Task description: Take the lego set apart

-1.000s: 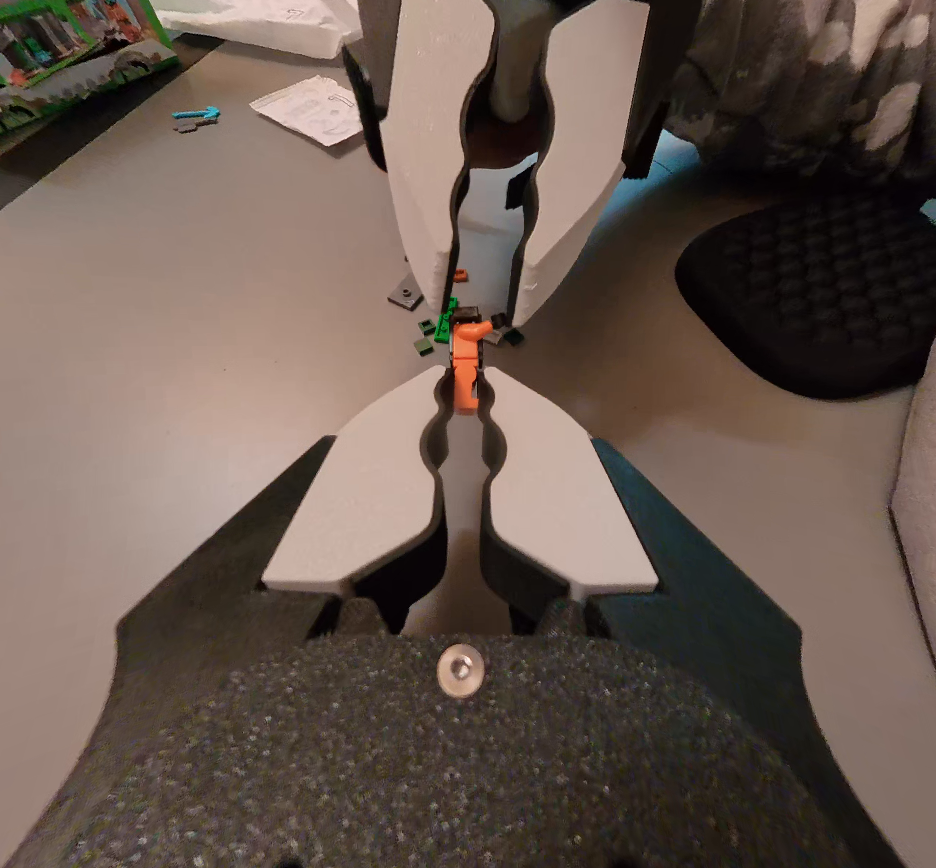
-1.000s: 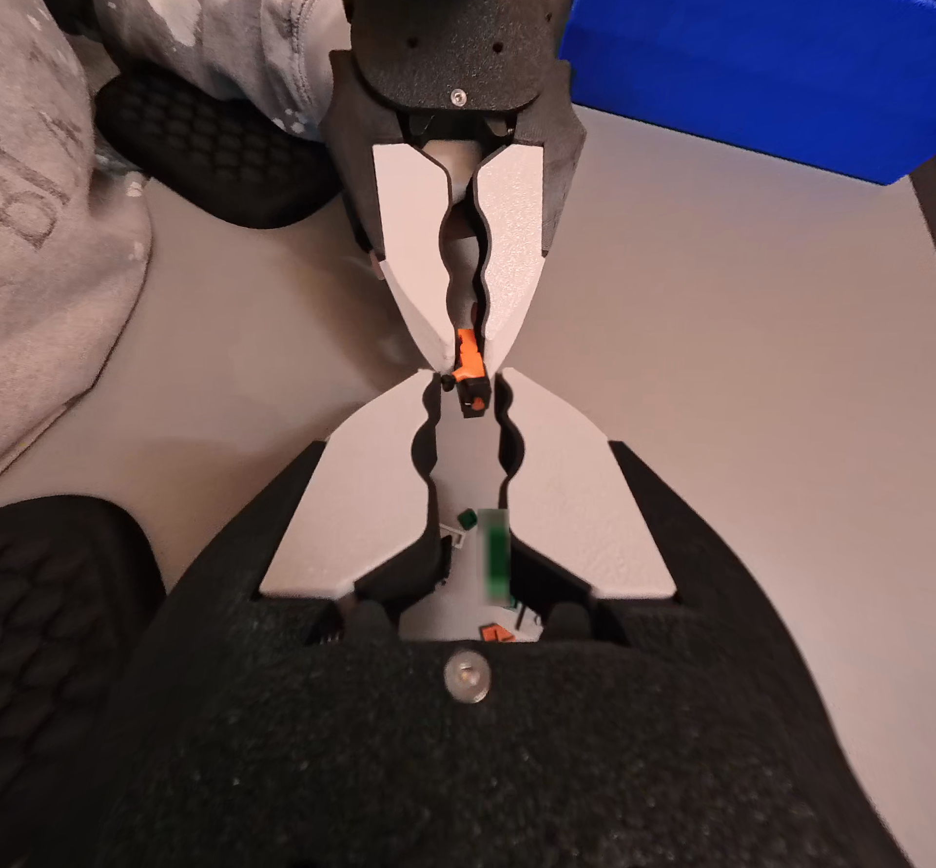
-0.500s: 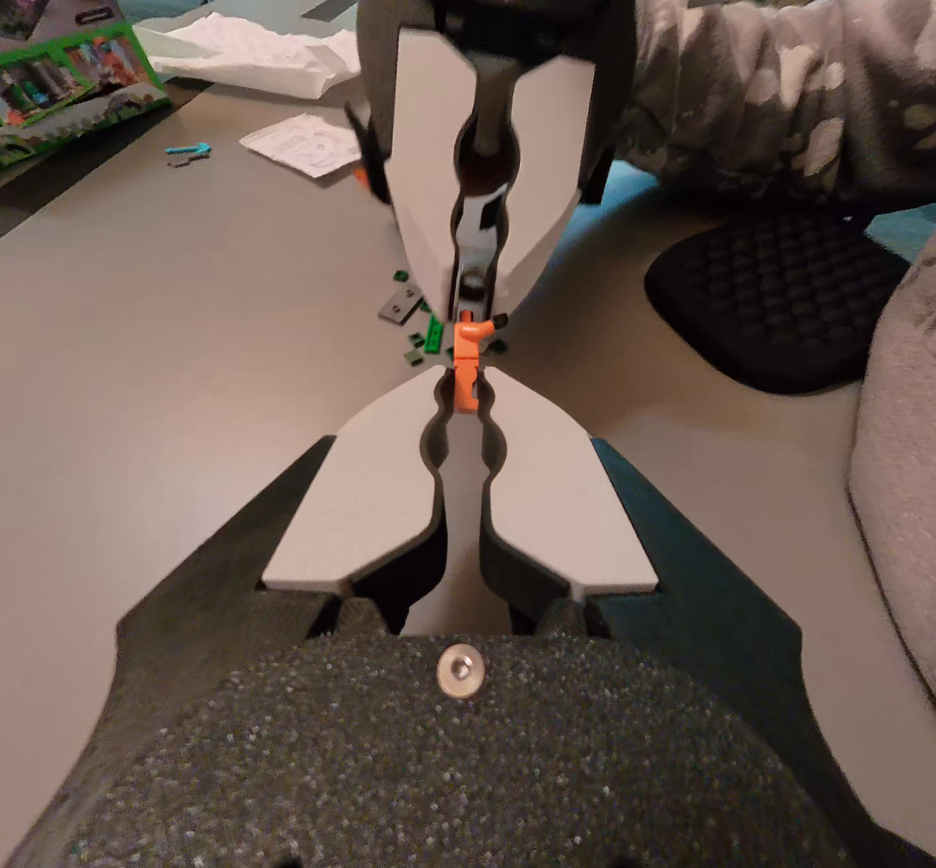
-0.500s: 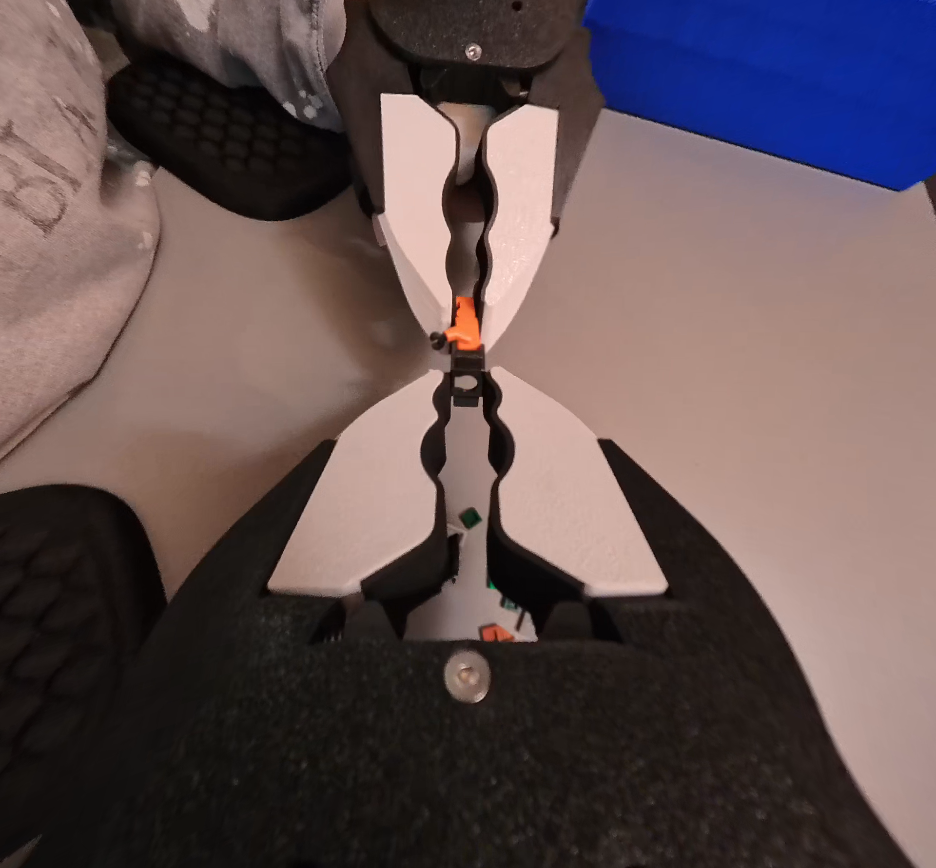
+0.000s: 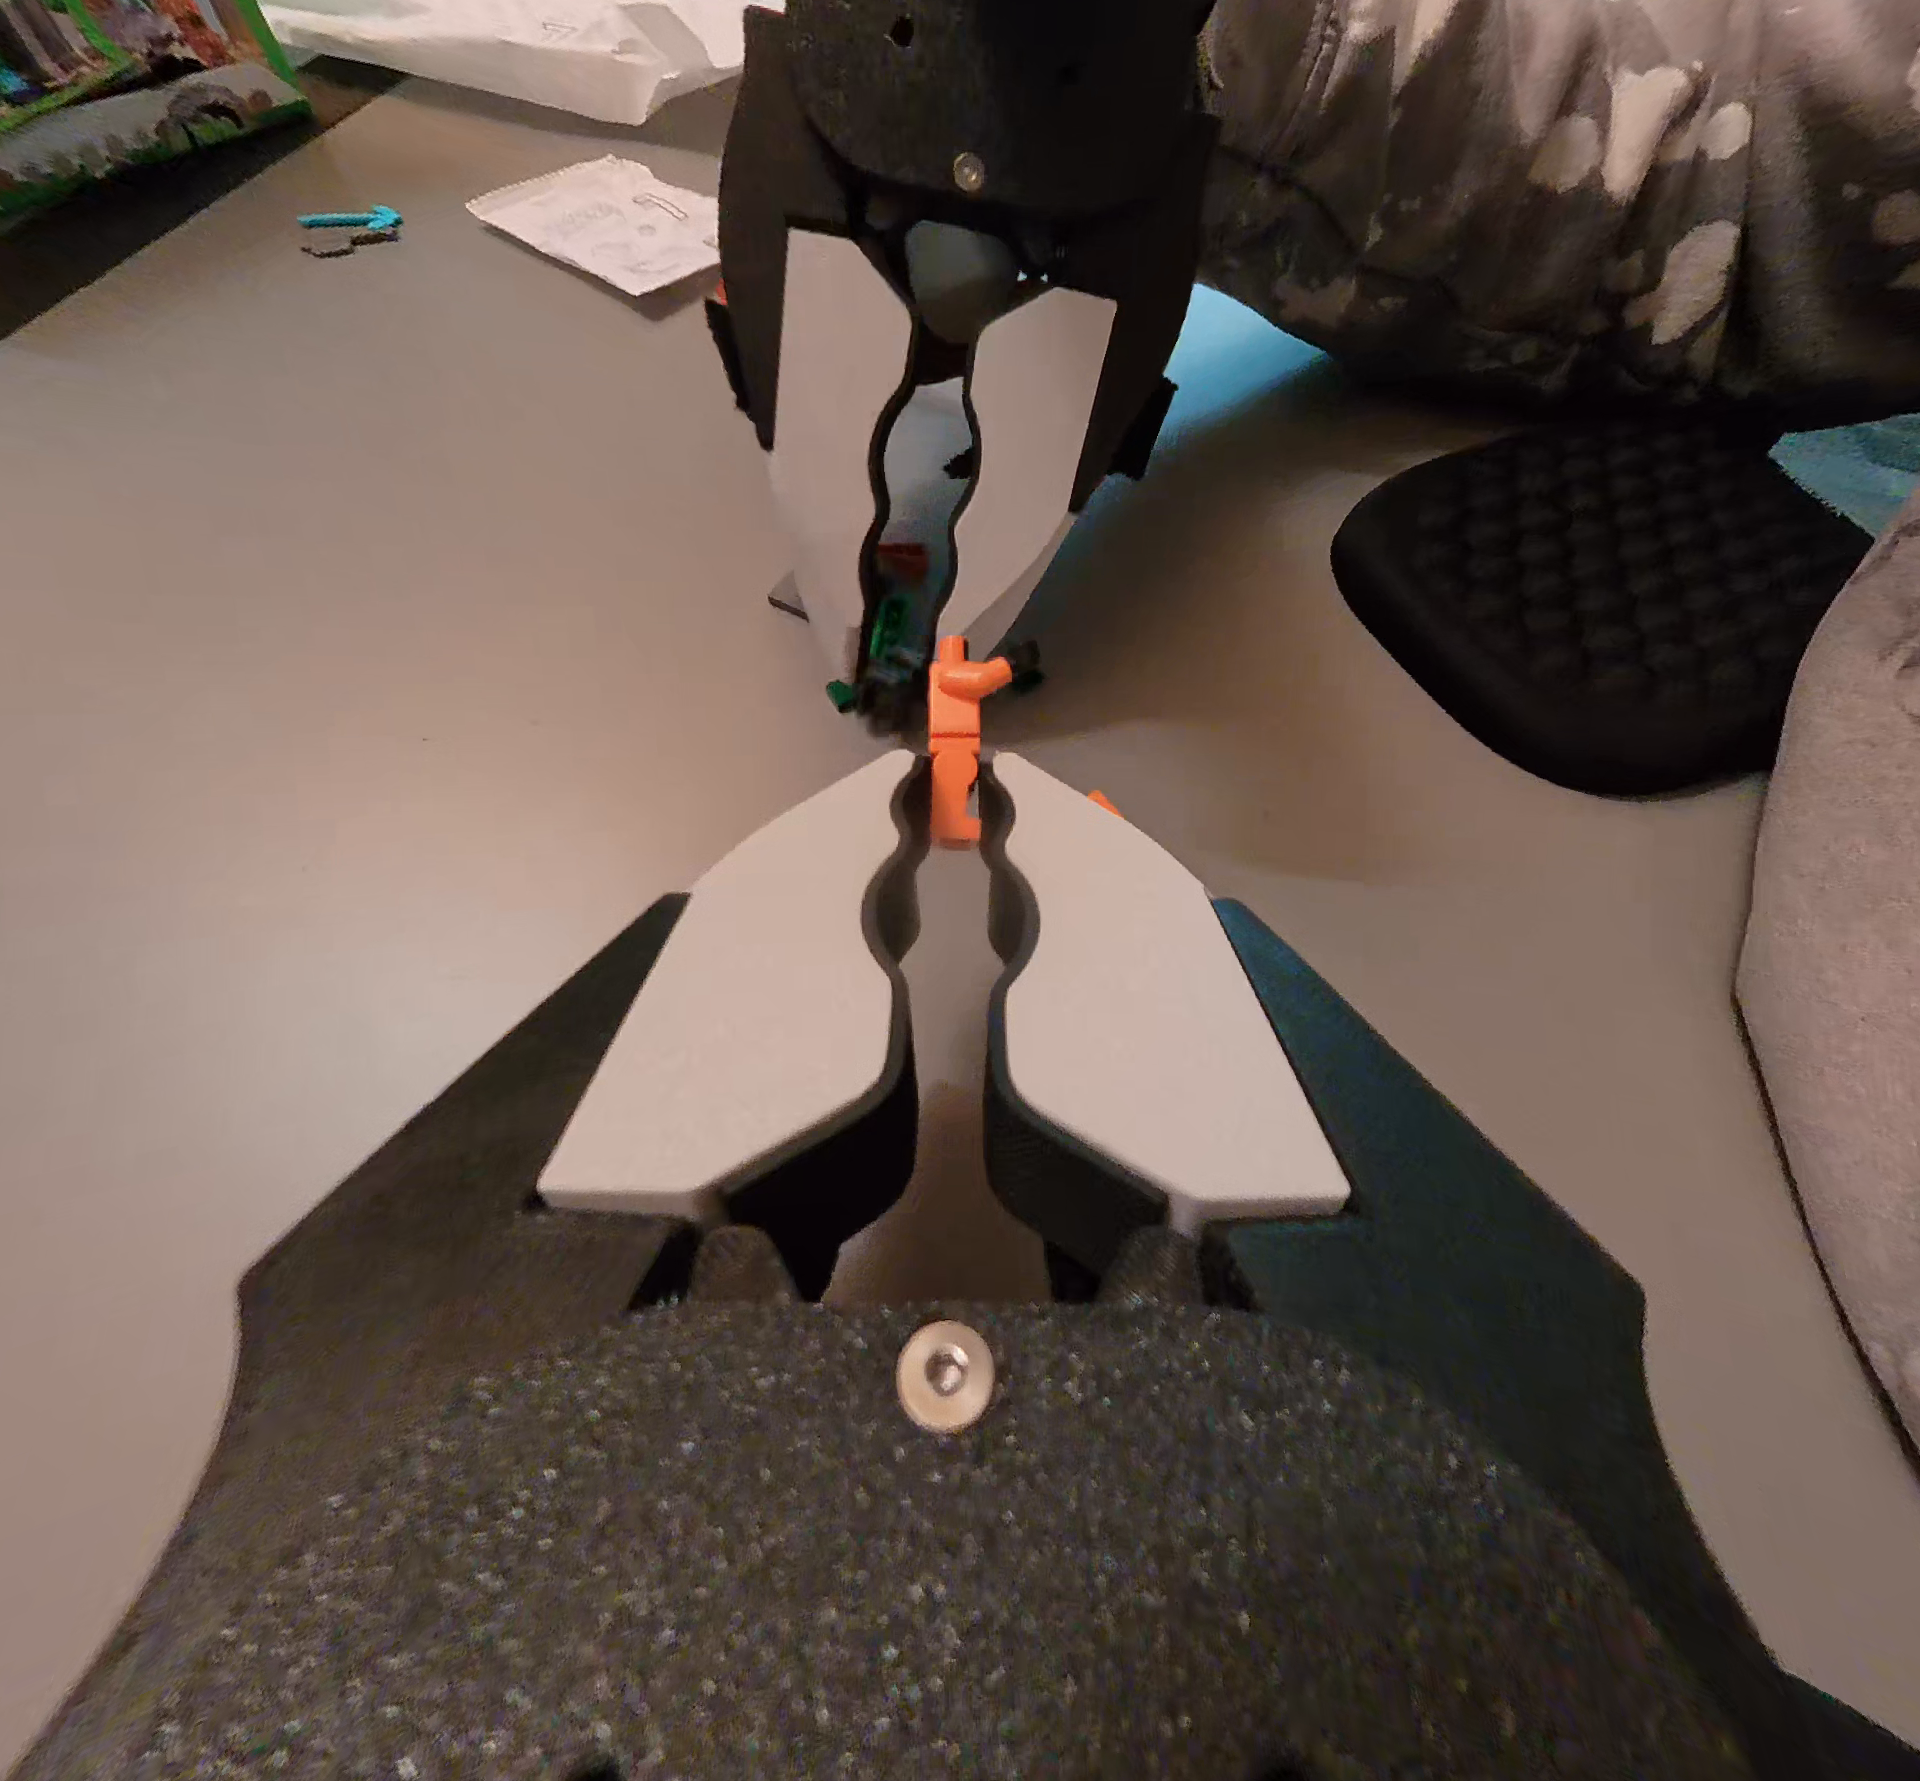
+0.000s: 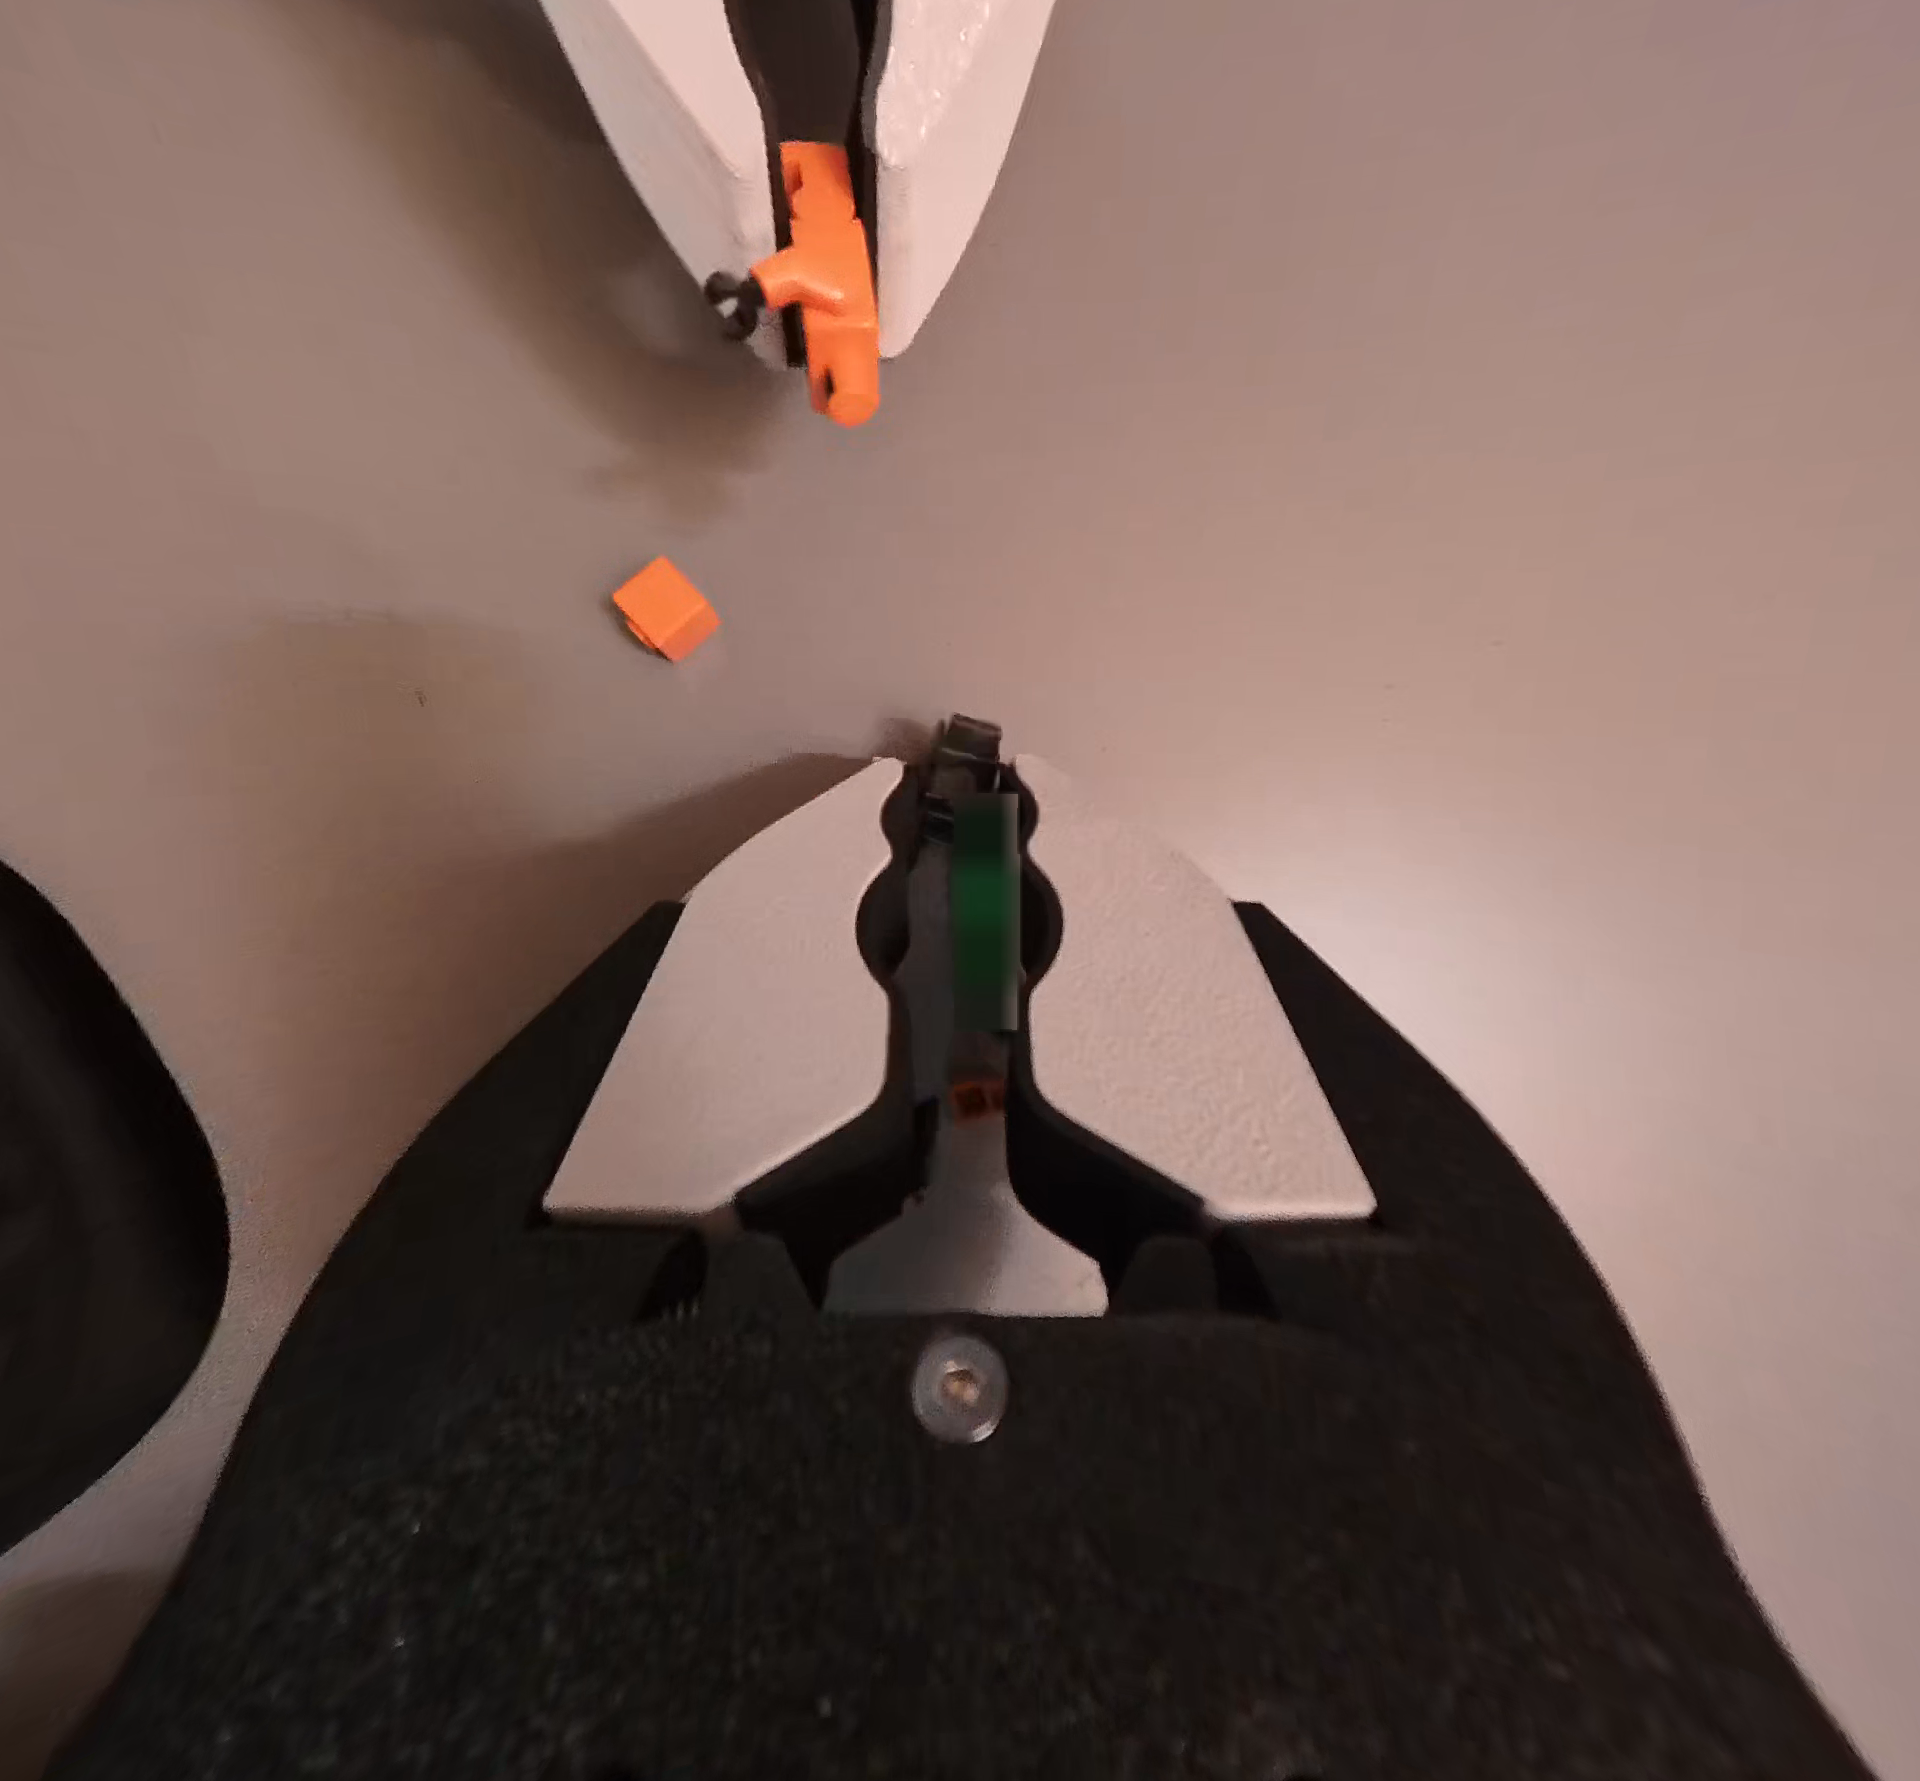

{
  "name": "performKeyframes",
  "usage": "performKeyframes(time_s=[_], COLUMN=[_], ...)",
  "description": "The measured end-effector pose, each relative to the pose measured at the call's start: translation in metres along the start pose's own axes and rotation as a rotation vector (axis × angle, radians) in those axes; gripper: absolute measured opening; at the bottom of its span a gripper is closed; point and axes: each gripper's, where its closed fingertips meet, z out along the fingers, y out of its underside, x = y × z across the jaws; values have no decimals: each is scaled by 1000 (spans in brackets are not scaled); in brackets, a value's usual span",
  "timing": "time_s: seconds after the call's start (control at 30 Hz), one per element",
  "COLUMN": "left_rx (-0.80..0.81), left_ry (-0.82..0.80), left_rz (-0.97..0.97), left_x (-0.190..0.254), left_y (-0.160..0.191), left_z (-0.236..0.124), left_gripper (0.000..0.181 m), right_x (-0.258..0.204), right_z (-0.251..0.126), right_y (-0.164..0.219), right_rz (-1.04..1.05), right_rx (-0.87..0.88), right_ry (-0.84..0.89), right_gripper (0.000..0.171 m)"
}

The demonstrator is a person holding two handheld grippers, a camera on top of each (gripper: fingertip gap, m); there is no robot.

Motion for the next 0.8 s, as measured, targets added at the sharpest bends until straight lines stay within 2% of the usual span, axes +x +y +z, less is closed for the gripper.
performKeyframes(time_s=[0.13, 0.37, 0.8], left_rx=[-10, 0, 23], left_ry=[5, 19, 46], left_rz=[-3, -13, -4], left_x=[1, 3, 10], left_y=[3, 1, -4], left_z=[2, 3, 3], left_gripper=[8, 8, 8], right_x=[0, -19, -26], right_z=[-4, -25, -18], right_y=[-5, -59, -68], right_rz=[14, -62, -73], right_rx=[26, 275, 316], right_ry=[-7, -29, -49], right_gripper=[20, 20, 17])
